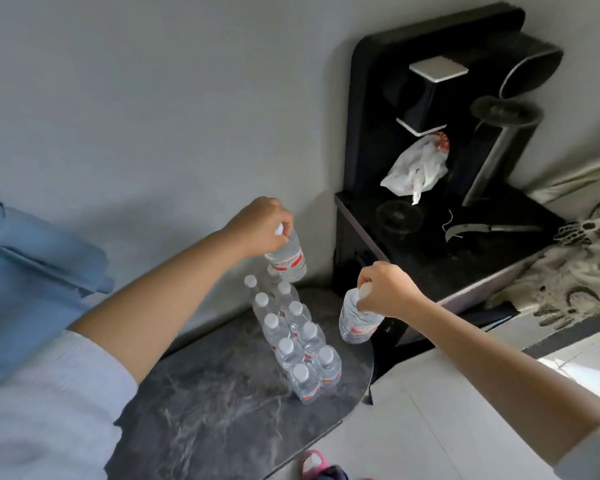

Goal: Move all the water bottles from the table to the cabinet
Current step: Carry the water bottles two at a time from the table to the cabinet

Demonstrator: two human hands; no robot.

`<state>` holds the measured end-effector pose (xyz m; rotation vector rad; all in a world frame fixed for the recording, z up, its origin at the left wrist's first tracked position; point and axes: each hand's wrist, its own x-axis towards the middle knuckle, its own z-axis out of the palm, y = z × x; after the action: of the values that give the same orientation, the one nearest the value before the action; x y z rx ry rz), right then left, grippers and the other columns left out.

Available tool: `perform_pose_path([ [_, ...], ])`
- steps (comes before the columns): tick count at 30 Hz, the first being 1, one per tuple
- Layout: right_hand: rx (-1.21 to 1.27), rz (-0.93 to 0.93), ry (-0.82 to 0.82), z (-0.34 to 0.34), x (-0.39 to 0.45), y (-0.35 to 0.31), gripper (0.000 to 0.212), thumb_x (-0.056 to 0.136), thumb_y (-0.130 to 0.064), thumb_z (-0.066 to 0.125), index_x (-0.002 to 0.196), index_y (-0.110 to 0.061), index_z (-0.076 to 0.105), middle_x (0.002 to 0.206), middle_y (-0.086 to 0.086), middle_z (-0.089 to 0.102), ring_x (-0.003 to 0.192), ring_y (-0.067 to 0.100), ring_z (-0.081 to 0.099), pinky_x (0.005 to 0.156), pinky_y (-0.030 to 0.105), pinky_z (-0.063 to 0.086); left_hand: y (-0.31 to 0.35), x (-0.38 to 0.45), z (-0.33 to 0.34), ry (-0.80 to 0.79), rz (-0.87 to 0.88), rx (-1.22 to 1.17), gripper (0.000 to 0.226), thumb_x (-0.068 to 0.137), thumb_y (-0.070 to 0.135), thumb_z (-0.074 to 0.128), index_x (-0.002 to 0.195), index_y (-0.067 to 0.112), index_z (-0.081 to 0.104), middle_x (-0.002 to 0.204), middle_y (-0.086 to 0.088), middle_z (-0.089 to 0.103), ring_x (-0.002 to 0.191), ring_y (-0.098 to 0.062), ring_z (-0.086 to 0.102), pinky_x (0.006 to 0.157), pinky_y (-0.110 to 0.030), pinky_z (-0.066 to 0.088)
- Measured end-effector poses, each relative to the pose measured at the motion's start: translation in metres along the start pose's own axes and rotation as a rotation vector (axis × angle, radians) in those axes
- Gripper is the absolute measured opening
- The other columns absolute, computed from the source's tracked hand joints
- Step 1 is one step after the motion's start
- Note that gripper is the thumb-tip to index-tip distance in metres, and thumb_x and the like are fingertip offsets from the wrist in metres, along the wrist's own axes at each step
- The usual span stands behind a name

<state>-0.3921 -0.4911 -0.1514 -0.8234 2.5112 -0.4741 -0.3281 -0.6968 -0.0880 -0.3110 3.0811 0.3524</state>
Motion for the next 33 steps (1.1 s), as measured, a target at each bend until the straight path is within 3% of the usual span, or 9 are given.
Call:
perform_pose_path([
  [7, 0.034, 0.097, -0.067, 0.019, 0.067, 0.014, 0.023, 0.079, -0.013, 0.059, 0.101, -0.009, 0.062, 0.114, 0.007, 0.053, 0.091, 0.021, 0.053, 0.072, 0.026, 0.041, -0.032, 0.078, 0.056, -0.142, 0.018, 0.007, 0.013, 0.083, 0.006, 0.058, 0.09, 0.003, 0.069, 0.108, -0.013, 0.062, 0.108, -0.028, 0.052, 0.095, -0.031, 0.039],
  [12, -0.001, 0.158, -0.11, 0.041, 0.107, 0.022, 0.024, 0.082, -0.015, 0.054, 0.105, -0.009, 0.061, 0.117, 0.008, 0.051, 0.102, 0.029, 0.059, 0.08, 0.028, 0.045, -0.053, 0.123, 0.107, -0.266, 0.056, 0.024, 0.019, 0.086, 0.005, 0.054, 0.098, 0.004, 0.069, 0.112, -0.012, 0.061, 0.111, -0.027, 0.052, 0.095, -0.025, 0.032],
  [16, -0.072, 0.098, -0.2, 0.061, 0.131, 0.022, 0.029, 0.086, -0.017, 0.052, 0.113, -0.008, 0.056, 0.124, 0.01, 0.047, 0.106, 0.033, 0.057, 0.09, 0.035, 0.047, -0.067, 0.148, 0.145, -0.365, 0.055, 0.048, 0.026, 0.087, 0.003, 0.051, 0.106, 0.006, 0.068, 0.117, -0.012, 0.059, 0.116, -0.025, 0.051, 0.094, -0.026, 0.035],
  [19, -0.104, 0.112, -0.251, 0.075, 0.155, 0.025, 0.033, 0.089, -0.015, 0.049, 0.12, -0.006, 0.052, 0.129, 0.012, 0.043, 0.111, 0.032, 0.055, 0.094, 0.034, 0.046, -0.078, 0.164, 0.176, -0.433, 0.062, 0.068, 0.024, 0.086, 0.003, 0.053, 0.103, 0.008, 0.069, 0.114, -0.012, 0.059, 0.114, -0.028, 0.052, 0.101, -0.029, 0.038],
  [22, -0.121, 0.105, -0.296, 0.089, 0.172, 0.029, 0.034, 0.09, -0.016, 0.049, 0.123, -0.008, 0.049, 0.131, 0.01, 0.043, 0.116, 0.029, 0.052, 0.096, 0.034, 0.045, -0.087, 0.174, 0.201, -0.5, 0.063, 0.123, 0.024, 0.084, 0.004, 0.053, 0.101, 0.008, 0.069, 0.113, -0.013, 0.059, 0.113, -0.031, 0.051, 0.099, -0.033, 0.041],
  [28, -0.148, 0.054, -0.333, 0.113, 0.189, 0.03, 0.03, 0.09, -0.012, 0.048, 0.119, -0.004, 0.053, 0.13, 0.015, 0.043, 0.116, 0.035, 0.052, 0.098, 0.037, 0.042, -0.102, 0.185, 0.233, -0.577, -0.013, 0.149, 0.029, 0.091, 0.014, 0.048, 0.116, 0.011, 0.063, 0.124, -0.011, 0.056, 0.119, -0.029, 0.049, 0.104, -0.033, 0.038],
  [33, -0.098, 0.057, -0.37, 0.12, 0.203, 0.033, 0.033, 0.088, -0.011, 0.053, 0.121, -0.004, 0.052, 0.134, 0.015, 0.04, 0.116, 0.034, 0.052, 0.097, 0.036, 0.044, -0.113, 0.189, 0.245, -0.568, -0.136, 0.053, 0.027, 0.088, 0.017, 0.052, 0.111, 0.012, 0.065, 0.119, -0.012, 0.058, 0.117, -0.03, 0.05, 0.099, -0.033, 0.044],
])
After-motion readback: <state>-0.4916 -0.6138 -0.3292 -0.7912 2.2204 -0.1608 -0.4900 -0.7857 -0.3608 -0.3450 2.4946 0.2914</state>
